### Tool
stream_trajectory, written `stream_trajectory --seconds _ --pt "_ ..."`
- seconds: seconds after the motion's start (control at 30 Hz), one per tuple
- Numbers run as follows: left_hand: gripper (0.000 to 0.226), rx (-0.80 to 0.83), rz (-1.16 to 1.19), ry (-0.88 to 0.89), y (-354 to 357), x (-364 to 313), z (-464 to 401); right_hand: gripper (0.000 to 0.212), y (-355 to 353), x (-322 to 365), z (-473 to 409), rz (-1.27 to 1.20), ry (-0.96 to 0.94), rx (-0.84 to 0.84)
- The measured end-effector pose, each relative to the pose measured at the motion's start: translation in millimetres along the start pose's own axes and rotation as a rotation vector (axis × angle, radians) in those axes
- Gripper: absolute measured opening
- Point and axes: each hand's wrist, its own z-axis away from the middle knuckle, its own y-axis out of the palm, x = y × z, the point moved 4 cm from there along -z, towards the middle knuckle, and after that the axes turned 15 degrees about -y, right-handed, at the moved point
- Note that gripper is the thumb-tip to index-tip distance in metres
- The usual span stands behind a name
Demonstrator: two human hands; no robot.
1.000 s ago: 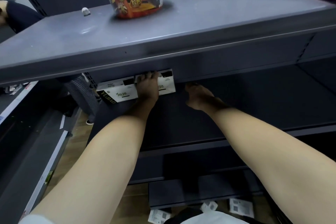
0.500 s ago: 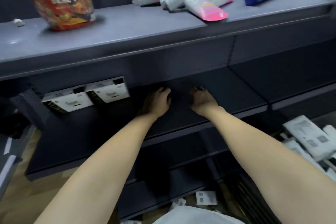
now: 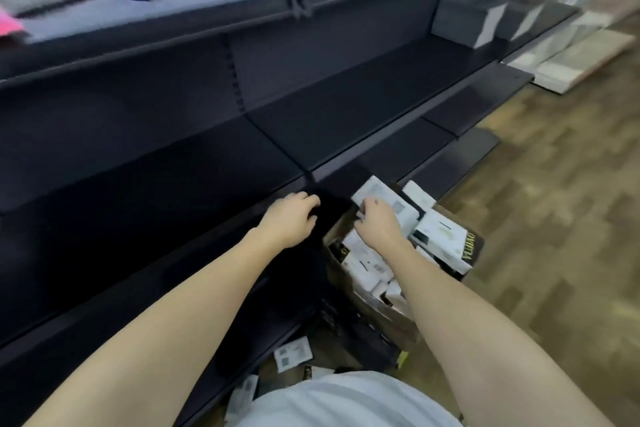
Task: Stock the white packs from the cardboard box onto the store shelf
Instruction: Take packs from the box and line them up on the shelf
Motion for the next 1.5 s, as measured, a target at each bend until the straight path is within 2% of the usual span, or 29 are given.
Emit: stream_trajectory --seconds 0.17,0.23,0.4,0.57,0.7,0.83,0.9,0.97,1.07,1.2,1.37,1.5 --pt "0.037 0.088 -0.030 -0.024 28.9 -63.5 -20.1 0.038 1.8 -75.3 15.5 0.009 0.104 0.090" --pt "0.036 0.109 -0.026 -0.052 38.0 -80.8 -26.9 0.036 5.0 -92.8 18.9 -0.027 0.123 0.152" --pt "0.034 0.201 -0.024 -0.153 62.2 -101.3 -28.1 0.036 23.5 -110.7 19.2 -0.076 0.119 0.302" --pt "0.034 0.256 -0.032 -0.229 73.7 -103.4 -17.7 0.062 43.0 -112.3 22.7 -0.082 0.139 0.409" --pt "0.032 0.264 -0.039 -0.258 76.4 -102.7 -13.4 0.068 47.1 -115.1 22.5 -0.053 0.126 0.296" --pt "0.028 0.252 -0.023 -0.275 72.3 -106.5 -18.5 0.069 20.5 -126.2 10.7 0.009 0.130 -0.027" --pt "0.028 0.247 -0.022 -0.279 69.1 -109.1 -22.6 0.066 3.5 -129.6 -1.7 0.052 0.096 -0.119" --pt "0.030 0.244 -0.018 -0.288 64.9 -111.1 -28.6 0.066 -9.4 -132.0 -15.5 0.085 0.071 -0.107" --pt "0.032 0.229 -0.002 -0.308 56.6 -114.5 -40.0 0.070 -13.9 -134.4 -35.3 0.085 0.035 0.026" --pt "0.038 0.198 0.058 -0.326 49.8 -125.2 -52.7 0.080 -0.7 -136.4 -47.4 -0.069 0.085 0.191" --pt "0.042 0.192 0.071 -0.335 54.0 -136.1 -61.1 0.076 7.0 -131.4 -50.7 -0.124 0.162 0.144" --pt "0.038 0.196 0.067 -0.339 56.8 -134.8 -62.2 0.071 5.5 -131.6 -49.2 -0.116 0.206 0.026"
